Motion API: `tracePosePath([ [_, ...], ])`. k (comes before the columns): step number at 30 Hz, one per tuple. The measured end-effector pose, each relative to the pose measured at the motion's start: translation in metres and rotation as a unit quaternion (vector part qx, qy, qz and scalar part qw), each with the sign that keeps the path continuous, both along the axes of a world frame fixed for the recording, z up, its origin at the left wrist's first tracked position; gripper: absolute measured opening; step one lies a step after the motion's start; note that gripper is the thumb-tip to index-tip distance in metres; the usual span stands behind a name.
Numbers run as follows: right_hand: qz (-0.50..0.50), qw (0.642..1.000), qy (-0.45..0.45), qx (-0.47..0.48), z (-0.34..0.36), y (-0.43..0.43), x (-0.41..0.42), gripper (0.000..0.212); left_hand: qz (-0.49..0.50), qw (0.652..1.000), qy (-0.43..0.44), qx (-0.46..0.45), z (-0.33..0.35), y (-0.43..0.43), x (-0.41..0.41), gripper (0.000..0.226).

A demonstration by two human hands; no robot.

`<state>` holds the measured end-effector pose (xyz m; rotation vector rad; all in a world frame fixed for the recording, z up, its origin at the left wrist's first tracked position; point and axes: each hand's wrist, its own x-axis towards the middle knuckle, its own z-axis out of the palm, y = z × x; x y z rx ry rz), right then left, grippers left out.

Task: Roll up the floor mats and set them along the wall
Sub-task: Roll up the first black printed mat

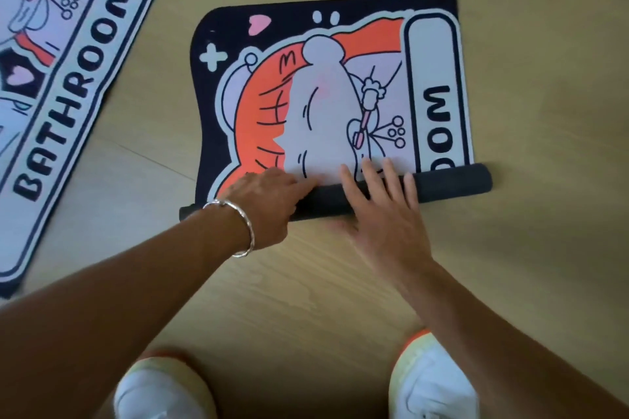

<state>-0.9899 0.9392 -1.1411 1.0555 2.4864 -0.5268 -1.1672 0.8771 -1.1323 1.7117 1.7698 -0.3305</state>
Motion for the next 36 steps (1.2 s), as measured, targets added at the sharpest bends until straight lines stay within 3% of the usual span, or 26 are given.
tracePosePath([
  [3, -0.024, 0.999, -0.009, -0.027, -0.007, 0.021, -0.019, 0.075, 0.020, 0.983, 0.077, 0.166, -0.003, -0.031, 0.012, 0.065],
  [5, -0.025, 0.999, -0.026, -0.041, -0.008, 0.032, -0.029, 0.073, 0.027, 0.976, 0.094, 0.195, -0.013, -0.035, 0.012, 0.068],
  [8, -0.021, 0.999, -0.022, -0.033, -0.007, 0.032, -0.029, 0.074, 0.025, 0.978, 0.104, 0.176, -0.014, -0.022, 0.011, 0.064],
  [11, -0.013, 0.998, 0.054, 0.023, -0.004, 0.019, -0.016, 0.070, 0.066, 0.989, 0.068, 0.115, -0.005, -0.001, 0.006, 0.049],
  [17, 0.048, 0.997, 0.042, 0.043, -0.008, -0.013, 0.012, 0.061, -0.015, 0.992, -0.073, -0.106, -0.003, -0.003, -0.006, 0.045],
  [18, 0.046, 0.998, 0.038, 0.035, -0.008, -0.016, 0.014, 0.056, 0.001, 0.992, -0.087, -0.094, -0.004, -0.013, -0.004, 0.046],
  [22, 0.045, 0.999, 0.019, 0.009, -0.007, -0.012, 0.009, 0.058, 0.012, 0.989, -0.073, 0.126, -0.011, -0.043, -0.004, 0.051],
  [26, 0.044, 0.999, 0.006, 0.001, -0.009, -0.003, -0.002, 0.061, -0.001, 0.981, 0.009, 0.192, -0.007, -0.048, -0.006, 0.045],
  [30, 0.035, 0.999, 0.010, -0.001, -0.005, 0.002, -0.009, 0.061, -0.043, 0.989, 0.070, 0.124, -0.008, -0.053, 0.003, 0.067],
  [36, 0.008, 0.996, 0.077, 0.048, -0.005, -0.002, -0.017, 0.047, 0.034, 0.998, 0.025, 0.048, -0.005, -0.017, -0.007, 0.049],
])
